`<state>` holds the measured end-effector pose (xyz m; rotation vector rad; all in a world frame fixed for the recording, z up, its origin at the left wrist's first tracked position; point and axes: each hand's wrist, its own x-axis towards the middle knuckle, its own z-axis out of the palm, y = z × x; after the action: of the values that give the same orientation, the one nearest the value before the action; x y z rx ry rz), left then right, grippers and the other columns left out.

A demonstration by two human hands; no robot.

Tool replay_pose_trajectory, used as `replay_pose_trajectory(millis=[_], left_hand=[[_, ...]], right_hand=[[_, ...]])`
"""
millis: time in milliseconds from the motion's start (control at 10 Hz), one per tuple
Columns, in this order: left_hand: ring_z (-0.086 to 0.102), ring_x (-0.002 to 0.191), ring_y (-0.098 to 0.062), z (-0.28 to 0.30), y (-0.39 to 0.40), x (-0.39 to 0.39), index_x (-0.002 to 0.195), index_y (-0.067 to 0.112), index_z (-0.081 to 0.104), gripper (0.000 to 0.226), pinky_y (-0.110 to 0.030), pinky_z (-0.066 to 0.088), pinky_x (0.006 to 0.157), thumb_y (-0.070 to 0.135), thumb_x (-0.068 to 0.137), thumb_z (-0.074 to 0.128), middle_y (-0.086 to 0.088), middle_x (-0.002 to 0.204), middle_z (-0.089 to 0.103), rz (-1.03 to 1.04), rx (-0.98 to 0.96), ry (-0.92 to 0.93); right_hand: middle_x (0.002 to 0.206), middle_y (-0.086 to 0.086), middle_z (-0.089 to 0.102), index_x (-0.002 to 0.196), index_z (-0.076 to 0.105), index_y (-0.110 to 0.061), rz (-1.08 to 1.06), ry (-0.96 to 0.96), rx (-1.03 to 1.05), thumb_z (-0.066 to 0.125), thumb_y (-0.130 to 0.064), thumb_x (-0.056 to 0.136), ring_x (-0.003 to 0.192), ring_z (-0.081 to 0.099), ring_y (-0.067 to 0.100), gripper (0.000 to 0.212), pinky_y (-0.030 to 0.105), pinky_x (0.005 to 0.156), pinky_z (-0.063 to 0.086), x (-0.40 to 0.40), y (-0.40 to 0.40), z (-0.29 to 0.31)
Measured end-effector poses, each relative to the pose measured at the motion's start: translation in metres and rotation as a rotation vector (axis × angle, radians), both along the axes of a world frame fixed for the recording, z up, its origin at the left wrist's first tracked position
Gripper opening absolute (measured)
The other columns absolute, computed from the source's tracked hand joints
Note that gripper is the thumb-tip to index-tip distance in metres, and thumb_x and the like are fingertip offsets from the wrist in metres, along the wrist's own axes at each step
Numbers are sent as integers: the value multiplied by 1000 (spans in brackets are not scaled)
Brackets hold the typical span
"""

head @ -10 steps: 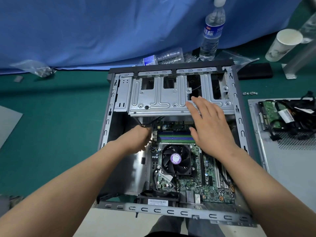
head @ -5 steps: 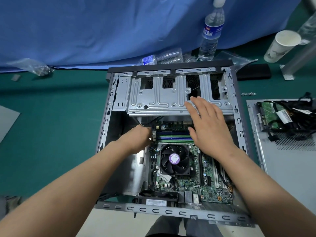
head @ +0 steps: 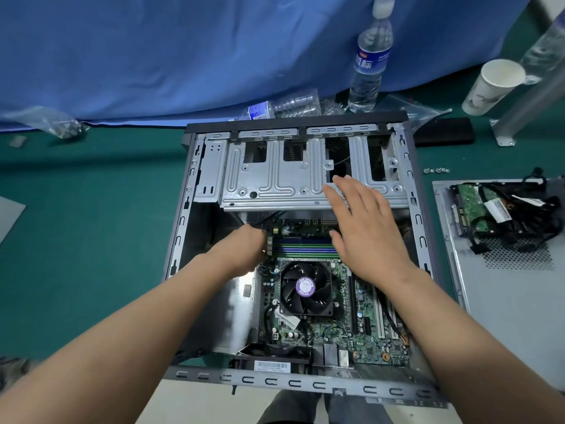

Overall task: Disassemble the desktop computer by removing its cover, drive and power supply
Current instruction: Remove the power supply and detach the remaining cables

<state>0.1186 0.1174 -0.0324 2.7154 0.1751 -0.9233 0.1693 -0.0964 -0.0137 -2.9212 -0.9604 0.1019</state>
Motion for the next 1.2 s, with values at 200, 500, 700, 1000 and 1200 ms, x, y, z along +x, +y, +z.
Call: replay_pose_trajectory(millis=[200, 500, 700, 1000, 1200], left_hand=[[69, 66, -27, -1, 3, -2, 69, 7, 47, 22, -39, 56, 60, -1, 89, 51, -21, 81, 63, 40, -18, -5], [70, 63, -25, -2, 1, -2, 72, 6, 51, 23, -37, 56, 61, 11, 93, 52, -16, 75, 62, 37, 14, 2], [68, 74, -32, 1, -3, -4, 89, -1, 55, 12, -43, 57, 66, -10, 83, 51, -21, 87, 65, 43, 20, 9], [66, 74, -37, 1, -11, 4, 60, 10, 38, 41, -44, 56, 75, 21, 98, 49, -13, 67, 54, 113, 91, -24], [59, 77, -36, -3, -10, 2, 64, 12, 32, 31, -35, 43, 61, -4, 86, 46, -9, 72, 49, 30, 128, -20]], right_hand=[[154, 9, 24, 147, 25, -14, -1, -4, -6, 57, -25, 87, 142, 20, 25, 69, 39, 116, 10, 0, 0, 0], [153, 9, 26, 147, 27, -13, -6, -6, 12, 60, -24, 86, 142, 22, 25, 70, 39, 116, 10, 0, 0, -1], [153, 9, 26, 147, 27, -13, -6, -5, 11, 59, -25, 86, 142, 21, 25, 70, 39, 116, 10, 0, 0, -1], [153, 9, 26, 147, 26, -14, -6, -3, 18, 59, -23, 86, 142, 21, 25, 70, 38, 115, 7, 0, 0, -1], [153, 9, 27, 147, 27, -14, -5, 1, 23, 59, -24, 86, 142, 21, 25, 70, 38, 115, 9, 0, 0, -1]])
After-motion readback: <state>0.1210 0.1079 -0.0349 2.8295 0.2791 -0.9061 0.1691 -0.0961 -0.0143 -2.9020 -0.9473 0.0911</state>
